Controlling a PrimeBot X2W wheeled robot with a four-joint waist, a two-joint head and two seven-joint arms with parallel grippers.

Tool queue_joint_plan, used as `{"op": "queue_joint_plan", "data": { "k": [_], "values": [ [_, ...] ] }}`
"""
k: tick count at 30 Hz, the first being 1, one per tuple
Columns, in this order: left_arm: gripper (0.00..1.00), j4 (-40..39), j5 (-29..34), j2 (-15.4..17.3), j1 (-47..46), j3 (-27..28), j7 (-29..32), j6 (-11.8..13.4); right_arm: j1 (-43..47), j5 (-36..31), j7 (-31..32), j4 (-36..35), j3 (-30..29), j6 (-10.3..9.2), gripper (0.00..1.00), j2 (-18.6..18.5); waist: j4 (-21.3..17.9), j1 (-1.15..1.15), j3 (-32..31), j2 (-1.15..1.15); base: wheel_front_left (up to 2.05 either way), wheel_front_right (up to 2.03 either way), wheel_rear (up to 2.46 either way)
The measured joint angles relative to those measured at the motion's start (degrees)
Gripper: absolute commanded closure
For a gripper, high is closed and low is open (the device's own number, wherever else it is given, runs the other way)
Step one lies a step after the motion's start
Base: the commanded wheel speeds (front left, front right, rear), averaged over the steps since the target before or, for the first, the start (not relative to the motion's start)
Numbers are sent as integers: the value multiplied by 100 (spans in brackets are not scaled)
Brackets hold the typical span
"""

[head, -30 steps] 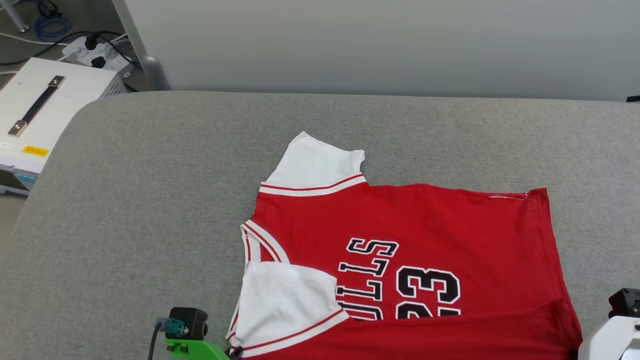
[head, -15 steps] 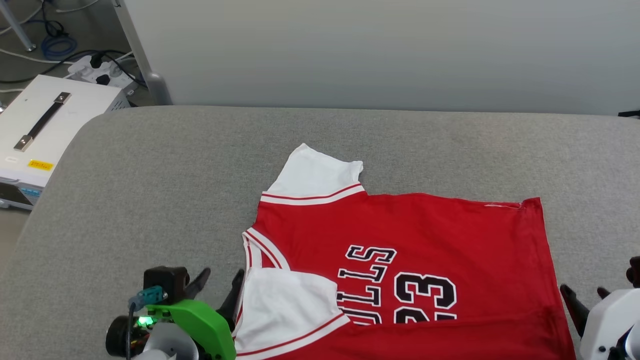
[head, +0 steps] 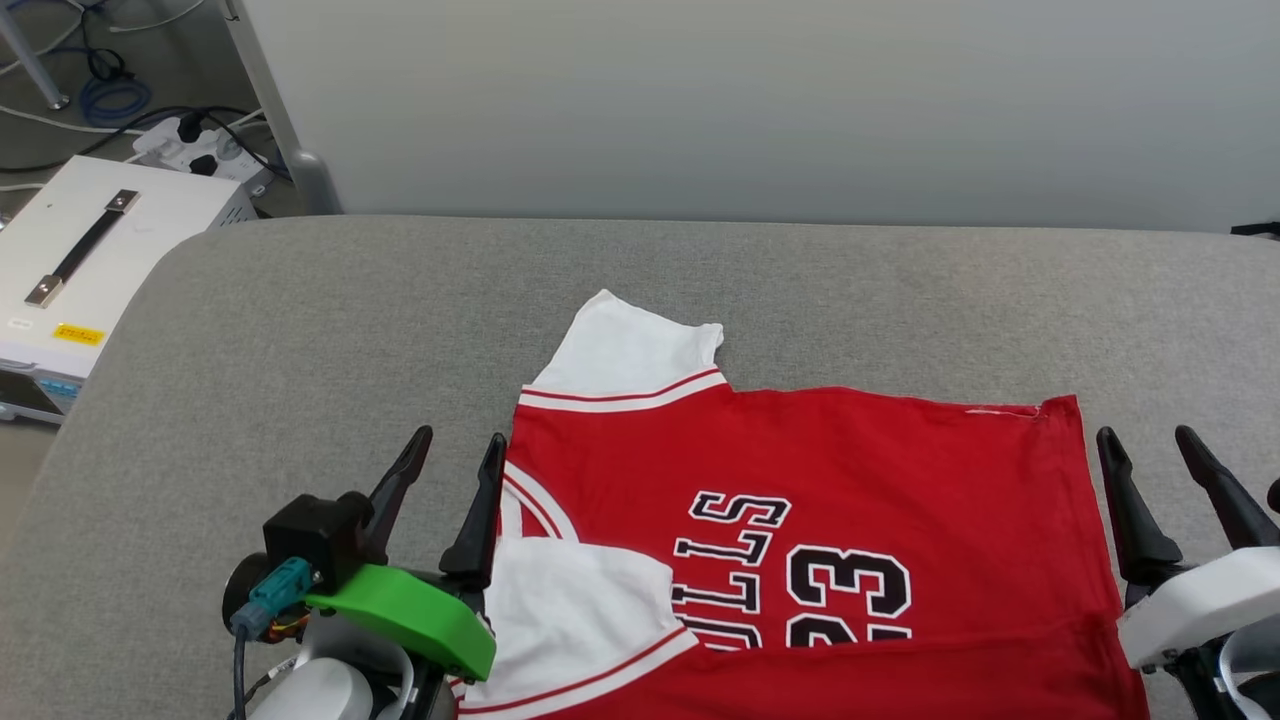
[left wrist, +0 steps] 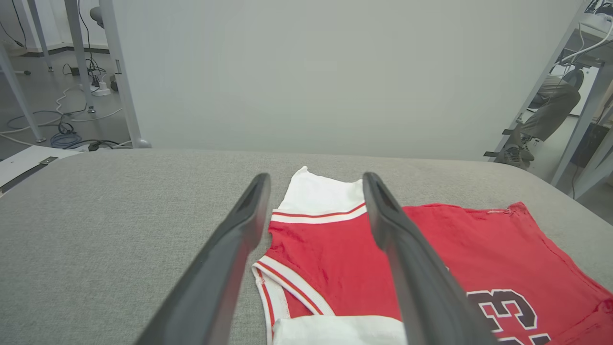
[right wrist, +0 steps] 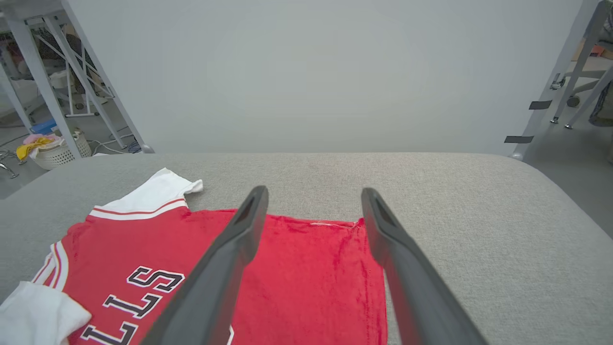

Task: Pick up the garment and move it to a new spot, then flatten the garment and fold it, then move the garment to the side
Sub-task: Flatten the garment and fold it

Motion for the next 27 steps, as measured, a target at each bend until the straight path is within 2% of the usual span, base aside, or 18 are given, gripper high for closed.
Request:
{"op": "queue_joint_plan", "data": {
  "k": [7,11,12,16,22,24,27],
  "values": [
    [0,-112,705,-581,345,717,-2,-345,105,23,-955,130,158,0,0,231,-12,0,42,0,0,0,0],
    [0,-166,1106,-920,514,1110,-2,-590,111,23,-1107,256,225,0,0,271,-44,0,59,0,0,0,0],
    [0,-169,1307,-1079,551,1300,-2,-725,110,24,-1158,292,268,0,0,278,-67,0,84,0,0,0,0],
    [0,-154,1558,-1280,549,1612,-2,-1012,80,37,-1190,309,358,0,0,260,-125,0,196,0,0,0,0],
    [0,153,1783,-1282,202,1725,-3,-1355,-4,40,-1202,269,449,0,0,233,-247,0,450,0,0,0,0],
    [0,327,1818,-1178,-109,1651,93,-1439,-57,40,-1195,232,480,0,0,233,-295,0,555,0,0,0,0],
    [0,547,1863,-929,-783,1471,573,-1549,-155,40,-1179,178,552,0,0,233,-379,0,749,0,0,0,0]
  ]
}}
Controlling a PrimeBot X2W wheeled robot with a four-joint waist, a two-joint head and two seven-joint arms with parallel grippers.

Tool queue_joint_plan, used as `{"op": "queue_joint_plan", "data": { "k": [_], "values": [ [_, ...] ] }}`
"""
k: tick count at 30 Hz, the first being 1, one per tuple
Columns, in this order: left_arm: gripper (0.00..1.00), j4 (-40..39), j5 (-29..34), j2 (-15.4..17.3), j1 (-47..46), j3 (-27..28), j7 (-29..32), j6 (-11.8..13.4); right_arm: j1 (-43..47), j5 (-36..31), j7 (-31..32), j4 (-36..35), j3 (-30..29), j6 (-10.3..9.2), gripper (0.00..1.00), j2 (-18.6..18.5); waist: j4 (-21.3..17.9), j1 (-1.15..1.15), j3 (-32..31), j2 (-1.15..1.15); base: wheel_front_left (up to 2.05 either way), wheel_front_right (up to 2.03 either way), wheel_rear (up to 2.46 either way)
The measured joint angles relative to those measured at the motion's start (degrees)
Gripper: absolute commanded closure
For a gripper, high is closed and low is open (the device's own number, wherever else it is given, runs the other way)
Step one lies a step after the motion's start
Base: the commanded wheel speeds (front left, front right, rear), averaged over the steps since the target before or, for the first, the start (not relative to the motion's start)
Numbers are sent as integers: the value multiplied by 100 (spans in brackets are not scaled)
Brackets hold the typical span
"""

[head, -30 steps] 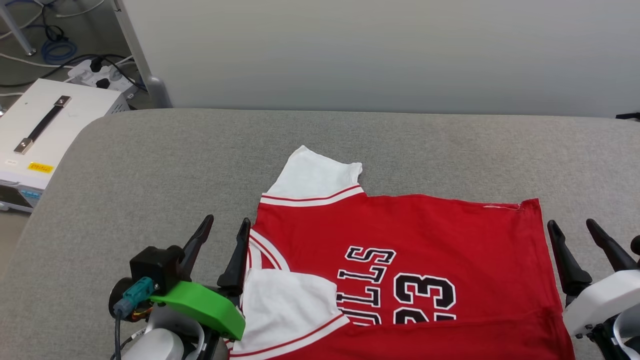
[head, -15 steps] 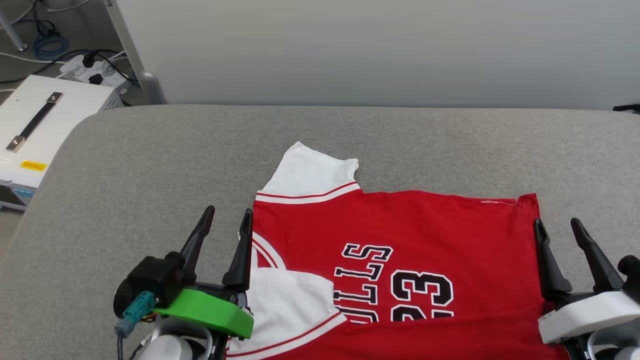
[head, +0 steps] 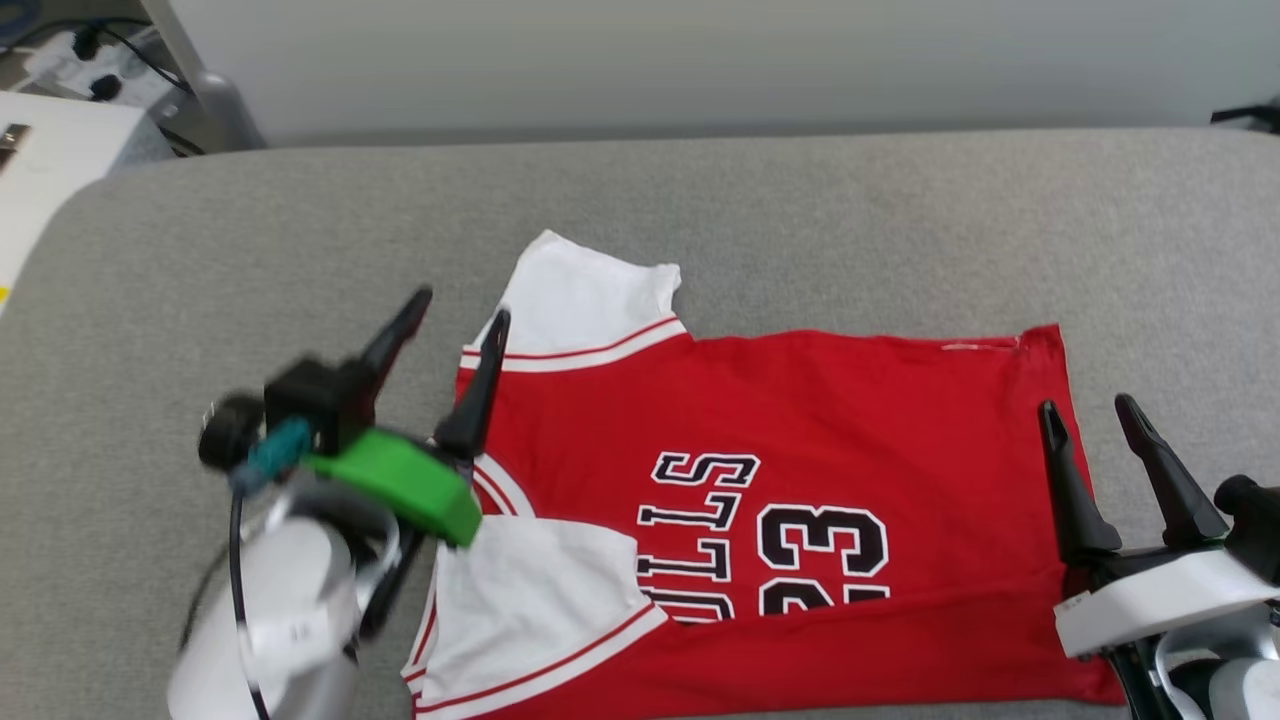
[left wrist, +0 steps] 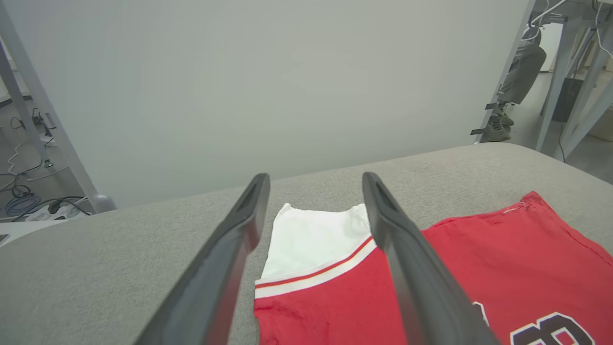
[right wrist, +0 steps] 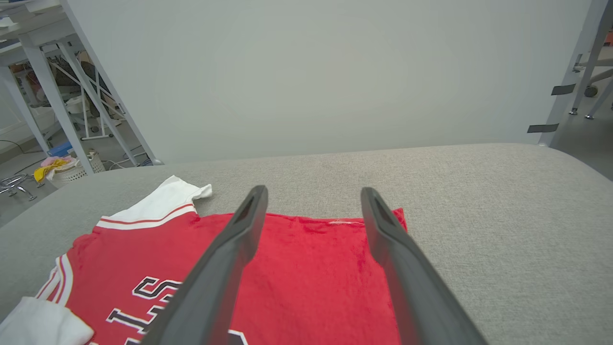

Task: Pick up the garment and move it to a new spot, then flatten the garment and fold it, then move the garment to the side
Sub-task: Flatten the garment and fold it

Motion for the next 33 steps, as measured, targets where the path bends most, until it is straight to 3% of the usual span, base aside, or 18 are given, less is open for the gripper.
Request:
{"op": "queue_joint_plan", "data": {
  "k": [6,12,20,26,33],
  "values": [
    [0,569,-414,590,-1742,-566,1369,-104,-339,-3,-12,-111,209,0,0,14,-248,0,441,0,0,0,0],
    [0,1282,-1430,1160,-3154,-1510,2746,-110,-571,-5,-101,-181,396,0,0,100,-594,1,813,0,0,0,0],
    [0,2418,-2363,1485,-4259,-2198,4177,-111,-779,-7,-207,-182,637,0,0,120,-1003,1,1324,0,0,0,0],
    [0,3216,-2611,1538,-4642,-2299,4723,-111,-848,-5,-263,-152,764,0,0,143,-1238,1,1651,0,0,0,0],
    [0,3842,-2687,1491,-4824,-2307,4544,-111,-931,-1,-313,-99,853,0,0,140,-1405,1,1926,0,0,0,0]
  ]
}}
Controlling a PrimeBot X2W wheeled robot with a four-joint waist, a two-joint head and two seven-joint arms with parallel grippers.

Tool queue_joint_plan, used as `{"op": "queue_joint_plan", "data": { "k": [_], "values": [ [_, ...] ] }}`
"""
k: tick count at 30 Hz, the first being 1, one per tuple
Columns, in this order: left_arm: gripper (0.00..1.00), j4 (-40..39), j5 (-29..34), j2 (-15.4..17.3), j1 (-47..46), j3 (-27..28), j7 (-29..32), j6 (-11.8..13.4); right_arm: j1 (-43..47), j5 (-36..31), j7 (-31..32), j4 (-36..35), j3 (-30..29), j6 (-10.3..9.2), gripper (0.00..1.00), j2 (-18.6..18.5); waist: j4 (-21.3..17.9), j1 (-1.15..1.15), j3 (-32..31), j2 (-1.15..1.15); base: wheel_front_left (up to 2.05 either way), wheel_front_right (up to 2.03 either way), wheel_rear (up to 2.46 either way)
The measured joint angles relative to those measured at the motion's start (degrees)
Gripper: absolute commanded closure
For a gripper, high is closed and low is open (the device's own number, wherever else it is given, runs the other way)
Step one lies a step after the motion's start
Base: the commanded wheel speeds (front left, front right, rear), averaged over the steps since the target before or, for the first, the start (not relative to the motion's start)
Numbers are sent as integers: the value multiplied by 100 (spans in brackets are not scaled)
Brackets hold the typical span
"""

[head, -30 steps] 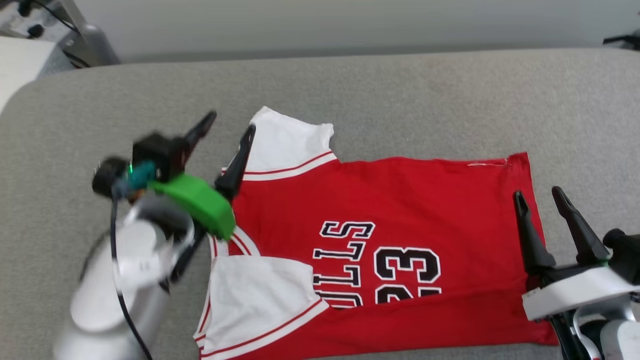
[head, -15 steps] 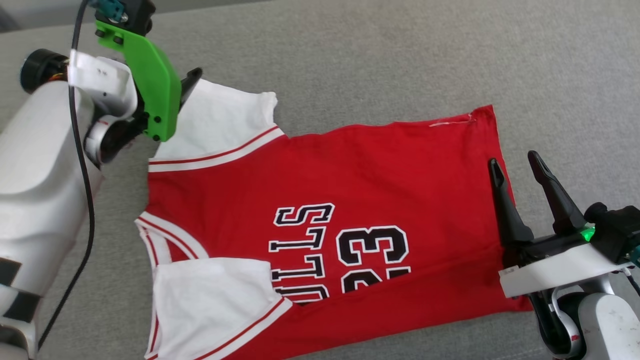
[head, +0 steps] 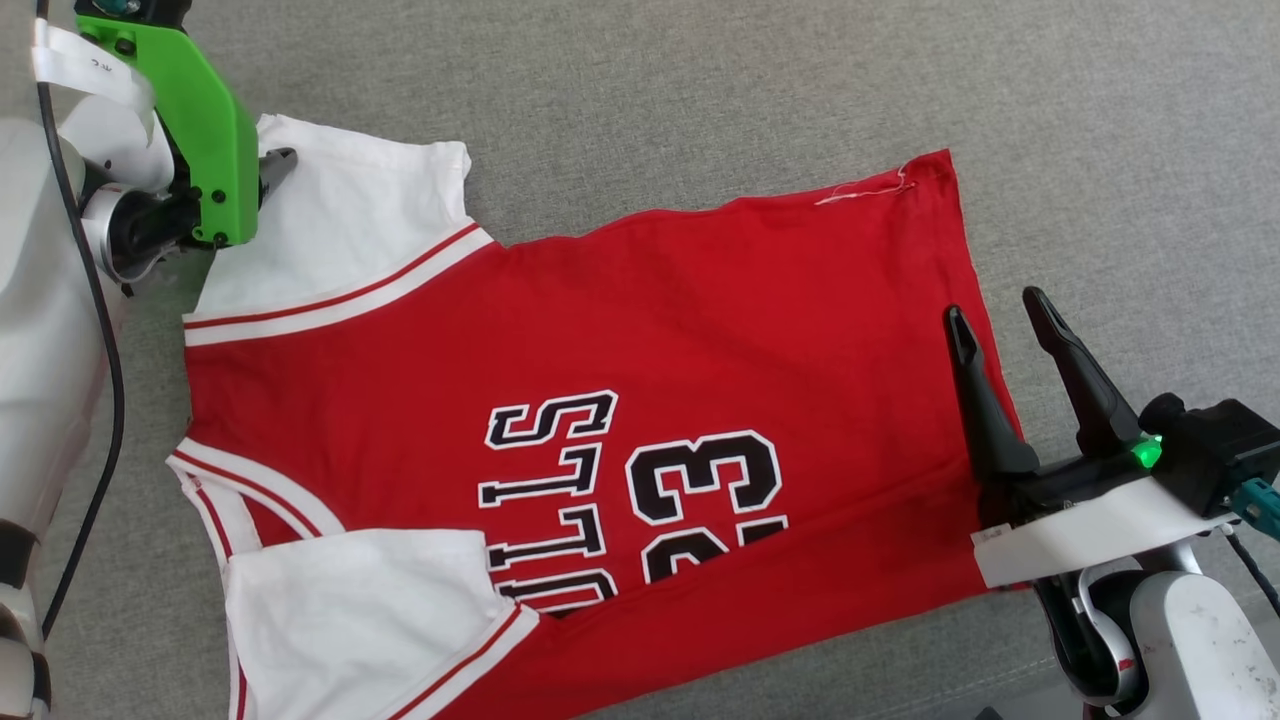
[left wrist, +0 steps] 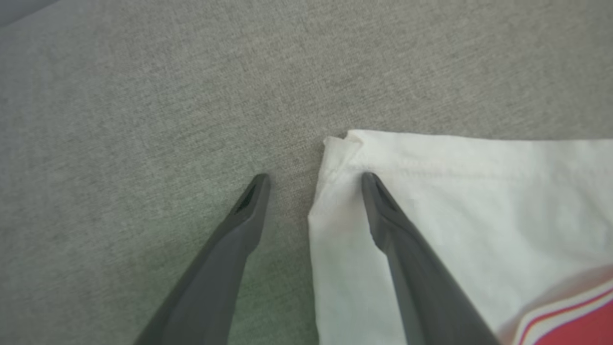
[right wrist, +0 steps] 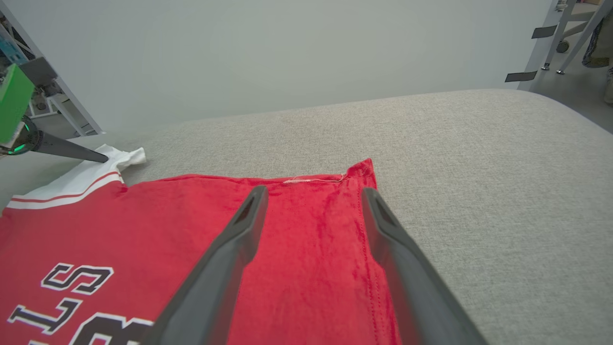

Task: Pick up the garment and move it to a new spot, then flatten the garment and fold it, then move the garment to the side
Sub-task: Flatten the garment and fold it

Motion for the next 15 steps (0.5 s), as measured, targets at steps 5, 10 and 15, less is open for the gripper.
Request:
{"op": "queue_joint_plan", "data": {
  "k": [5,10,15],
  "values": [
    [52,155,-55,-35,-135,-76,-2,0,-32,0,-41,30,5,0,0,-1,-28,0,84,0,0,0,0],
    [100,149,-234,-115,-146,-186,-18,0,-51,0,-38,81,-8,0,0,-2,21,0,47,0,0,0,0],
    [100,163,-385,-179,-36,-254,-394,0,-58,-1,30,124,-42,0,0,-21,76,0,-90,0,0,0,0]
  ]
}}
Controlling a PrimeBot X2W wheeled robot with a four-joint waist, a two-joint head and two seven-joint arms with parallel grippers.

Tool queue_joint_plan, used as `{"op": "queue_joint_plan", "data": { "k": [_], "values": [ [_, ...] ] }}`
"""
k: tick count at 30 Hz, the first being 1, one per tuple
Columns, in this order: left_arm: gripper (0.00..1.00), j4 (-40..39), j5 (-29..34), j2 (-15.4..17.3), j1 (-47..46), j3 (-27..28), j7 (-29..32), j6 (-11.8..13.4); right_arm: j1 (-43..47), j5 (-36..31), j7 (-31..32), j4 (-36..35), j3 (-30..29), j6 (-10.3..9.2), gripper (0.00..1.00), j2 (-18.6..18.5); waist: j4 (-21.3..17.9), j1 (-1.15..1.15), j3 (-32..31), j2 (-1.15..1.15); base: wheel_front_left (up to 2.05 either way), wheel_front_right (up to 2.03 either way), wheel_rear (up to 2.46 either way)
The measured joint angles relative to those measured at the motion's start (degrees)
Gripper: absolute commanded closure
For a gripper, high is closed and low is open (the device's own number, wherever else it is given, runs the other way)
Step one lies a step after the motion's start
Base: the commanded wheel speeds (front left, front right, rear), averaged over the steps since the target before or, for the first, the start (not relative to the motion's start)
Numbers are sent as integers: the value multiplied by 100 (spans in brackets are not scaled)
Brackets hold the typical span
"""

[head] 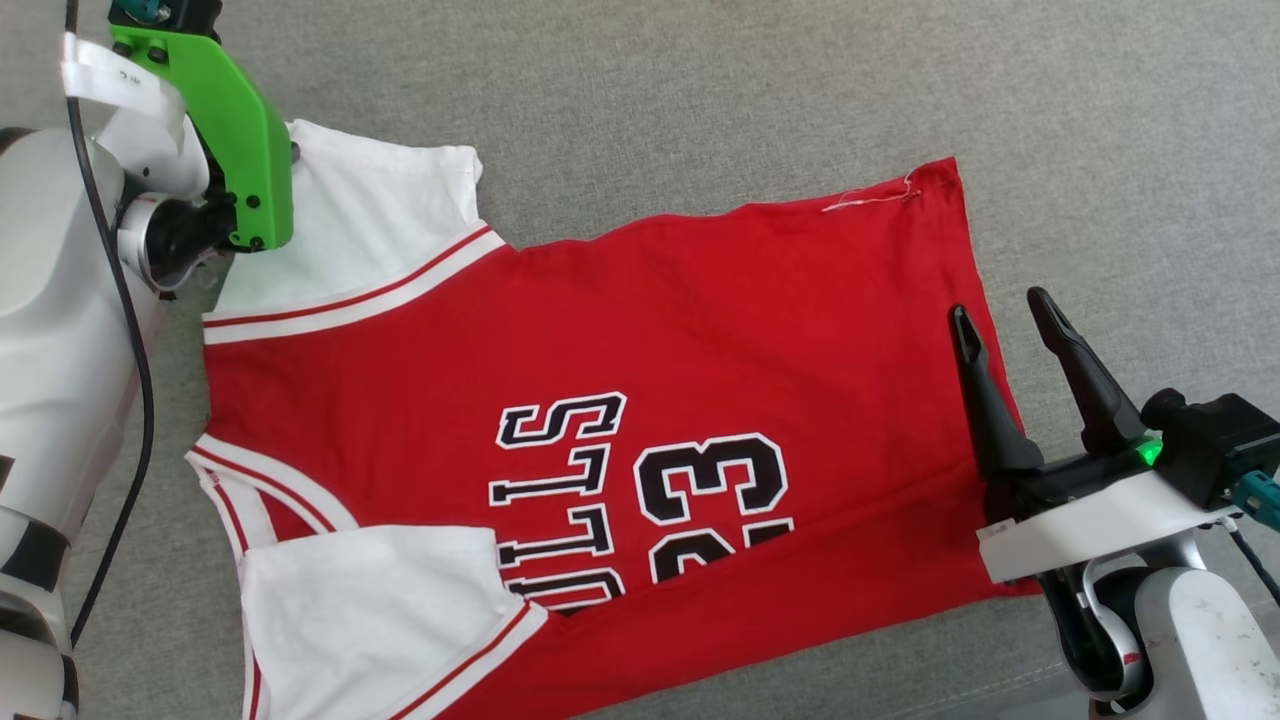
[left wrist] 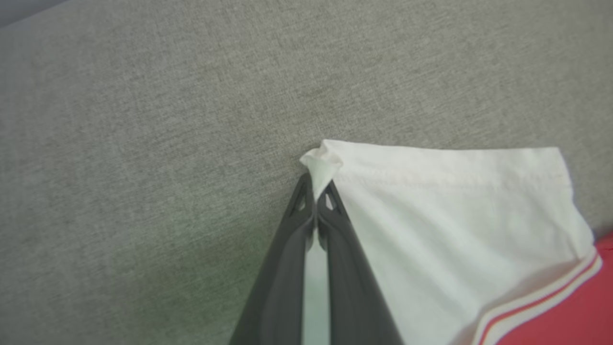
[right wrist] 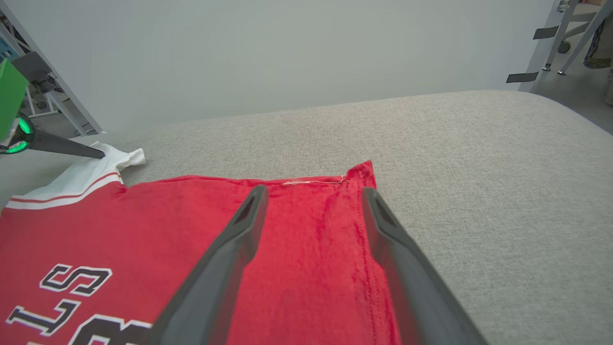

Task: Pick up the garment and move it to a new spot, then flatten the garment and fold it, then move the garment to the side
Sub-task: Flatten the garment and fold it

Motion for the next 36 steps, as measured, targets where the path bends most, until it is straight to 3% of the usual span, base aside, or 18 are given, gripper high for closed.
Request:
{"op": "queue_joint_plan", "data": {
  "k": [11,17,21,27,32,36],
  "values": [
    [100,-509,-119,66,353,-104,-1039,0,15,-23,666,12,-234,0,0,-350,270,-1,-551,0,0,0,0],
    [100,-1221,-167,293,812,-138,-1137,41,13,-52,1780,9,-356,0,0,-853,556,-1,-837,0,0,0,0],
    [100,-2027,-215,497,1221,-108,-1159,292,-155,73,2704,27,-487,0,0,-1126,780,-1,-935,0,0,0,0],
    [100,-3573,-272,881,1929,16,-1347,926,-822,339,4108,249,-583,0,0,-1514,1138,-1,-928,0,0,0,0],
    [100,-4525,-305,1033,2266,60,-1440,1326,-1416,409,4923,701,-600,0,0,-1741,1363,-1,-769,0,0,0,0],
    [100,-5008,-250,1073,2334,54,-1446,1505,-1844,405,5259,1083,-549,0,0,-1809,1523,-1,-613,0,0,0,0]
  ]
}}
